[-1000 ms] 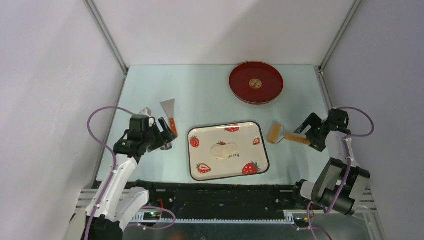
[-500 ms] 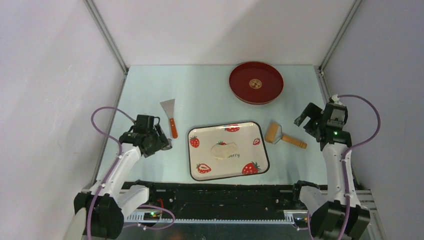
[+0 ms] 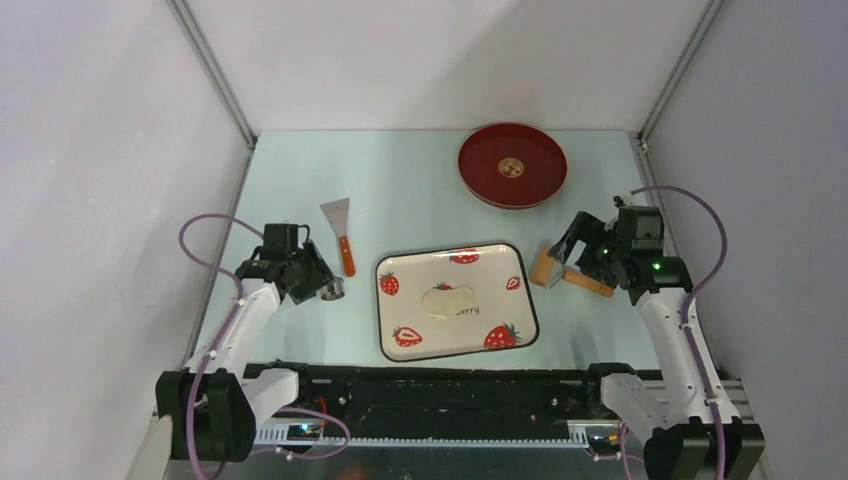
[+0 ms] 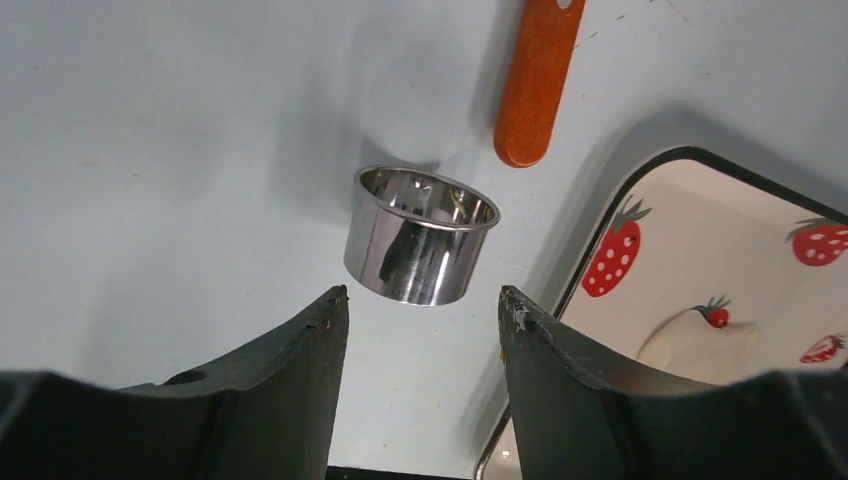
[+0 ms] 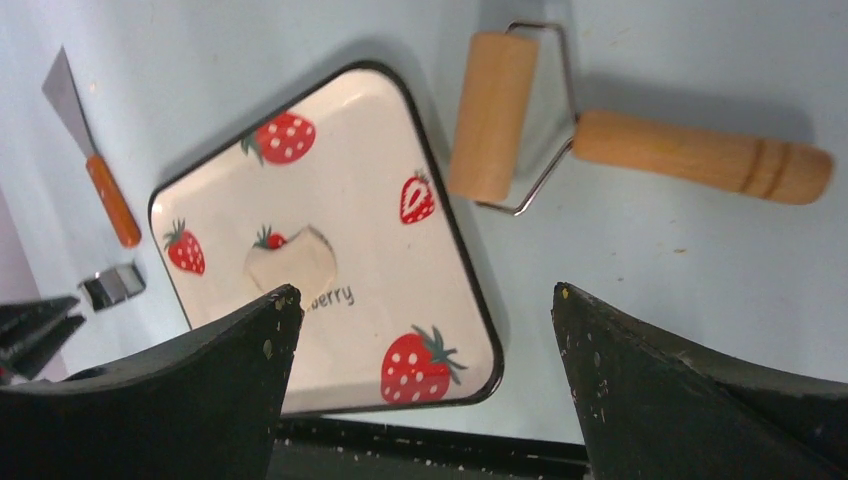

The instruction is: Roll out the dumpling wrappers from the dough

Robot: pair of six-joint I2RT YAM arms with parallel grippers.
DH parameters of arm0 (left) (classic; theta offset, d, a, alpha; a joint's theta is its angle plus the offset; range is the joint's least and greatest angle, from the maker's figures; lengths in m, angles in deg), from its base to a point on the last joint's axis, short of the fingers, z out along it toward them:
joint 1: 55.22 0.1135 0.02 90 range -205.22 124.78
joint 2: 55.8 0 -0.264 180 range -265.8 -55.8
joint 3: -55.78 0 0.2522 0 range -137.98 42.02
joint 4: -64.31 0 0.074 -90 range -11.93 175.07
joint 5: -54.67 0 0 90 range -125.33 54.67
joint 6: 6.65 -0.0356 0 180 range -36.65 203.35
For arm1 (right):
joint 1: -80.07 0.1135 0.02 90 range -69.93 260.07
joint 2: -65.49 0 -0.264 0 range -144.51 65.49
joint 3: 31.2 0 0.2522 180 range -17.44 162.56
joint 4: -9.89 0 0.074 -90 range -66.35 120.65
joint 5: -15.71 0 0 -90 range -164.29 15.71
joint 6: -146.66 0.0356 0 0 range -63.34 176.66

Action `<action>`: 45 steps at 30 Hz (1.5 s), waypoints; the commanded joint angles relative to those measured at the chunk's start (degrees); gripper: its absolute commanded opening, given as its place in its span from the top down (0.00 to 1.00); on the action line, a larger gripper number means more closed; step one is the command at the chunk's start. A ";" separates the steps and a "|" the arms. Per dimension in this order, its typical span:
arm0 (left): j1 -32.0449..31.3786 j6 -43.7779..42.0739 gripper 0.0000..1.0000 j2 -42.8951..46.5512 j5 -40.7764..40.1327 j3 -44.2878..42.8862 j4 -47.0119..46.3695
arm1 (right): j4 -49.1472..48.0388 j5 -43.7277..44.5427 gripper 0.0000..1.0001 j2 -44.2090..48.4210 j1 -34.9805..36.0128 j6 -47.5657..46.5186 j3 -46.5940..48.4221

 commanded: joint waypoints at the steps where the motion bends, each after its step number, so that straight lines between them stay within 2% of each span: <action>1: 3.97 -2.80 0.39 0.78 5.96 -2.06 -2.92 | 1.51 -1.55 0.00 -0.72 4.57 1.62 1.56; 5: 7.04 -6.14 0.39 -0.58 8.67 -3.23 -2.96 | 1.63 -2.14 0.01 -1.64 8.80 2.43 1.50; 10: 7.58 -8.47 0.37 -5.06 11.33 -5.83 -2.97 | 1.80 -1.52 0.01 -3.17 14.62 3.86 1.28; 19: 7.60 -10.86 0.40 -14.32 9.30 -7.63 -2.42 | 1.98 -0.69 0.01 -4.09 19.93 5.26 -0.61; 25: 7.58 -10.34 0.51 -13.58 11.22 -5.04 -2.39 | 2.43 -0.43 0.01 -3.52 20.24 5.22 -0.64; 26: 7.58 -10.22 0.57 -12.98 11.38 -4.49 -2.43 | 2.37 -0.41 0.01 -3.50 20.24 5.22 -0.67; 31: 6.74 -9.54 0.74 -12.14 12.66 -2.80 -2.44 | 1.91 -0.85 0.00 -3.94 20.24 5.26 -0.63; 40: 4.03 -8.77 0.76 -11.04 12.14 -2.64 -2.31 | 1.91 -1.89 0.00 -3.81 20.54 5.57 -0.62; 44: 3.59 -9.21 0.65 -6.57 10.62 -3.37 -1.82 | 0.56 -3.36 0.00 -4.14 22.09 6.73 -0.63; 45: 3.53 -9.19 0.59 -4.83 10.29 -3.59 -1.28 | -1.13 -4.17 0.00 -4.70 23.58 7.55 -0.62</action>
